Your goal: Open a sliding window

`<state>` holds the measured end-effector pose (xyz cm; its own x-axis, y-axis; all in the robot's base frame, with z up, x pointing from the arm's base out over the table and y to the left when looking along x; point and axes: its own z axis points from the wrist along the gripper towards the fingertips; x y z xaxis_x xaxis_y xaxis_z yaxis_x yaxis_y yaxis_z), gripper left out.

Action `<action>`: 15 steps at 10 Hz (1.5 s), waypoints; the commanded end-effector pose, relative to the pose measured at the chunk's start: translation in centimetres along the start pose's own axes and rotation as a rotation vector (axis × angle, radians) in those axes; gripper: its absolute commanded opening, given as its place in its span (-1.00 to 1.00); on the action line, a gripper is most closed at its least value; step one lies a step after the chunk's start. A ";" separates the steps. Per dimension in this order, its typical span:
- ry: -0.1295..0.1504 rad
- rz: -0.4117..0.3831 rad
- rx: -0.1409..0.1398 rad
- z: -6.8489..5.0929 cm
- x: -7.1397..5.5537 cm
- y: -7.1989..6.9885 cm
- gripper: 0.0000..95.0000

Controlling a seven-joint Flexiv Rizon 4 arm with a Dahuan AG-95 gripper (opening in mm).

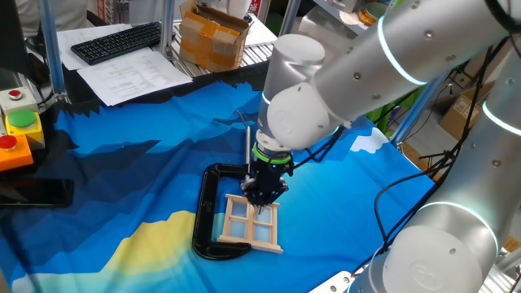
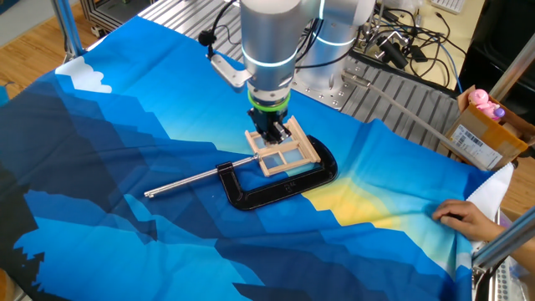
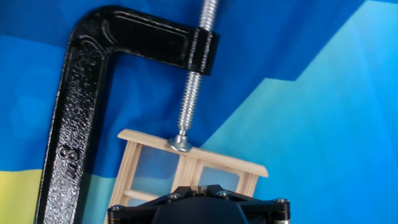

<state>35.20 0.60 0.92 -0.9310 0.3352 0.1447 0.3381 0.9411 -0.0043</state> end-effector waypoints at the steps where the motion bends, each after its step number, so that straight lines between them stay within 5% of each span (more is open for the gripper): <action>1: 0.083 0.030 0.019 -0.3 0.2 0.0 -1.00; 2: 0.140 0.042 0.041 -0.4 0.2 -0.2 -1.00; 8: 0.245 0.056 0.066 -0.3 0.2 -0.2 -1.00; 15: 0.265 0.071 0.061 0.1 0.2 -0.1 -1.00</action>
<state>34.96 0.50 0.87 -0.8328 0.3852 0.3976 0.3865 0.9188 -0.0805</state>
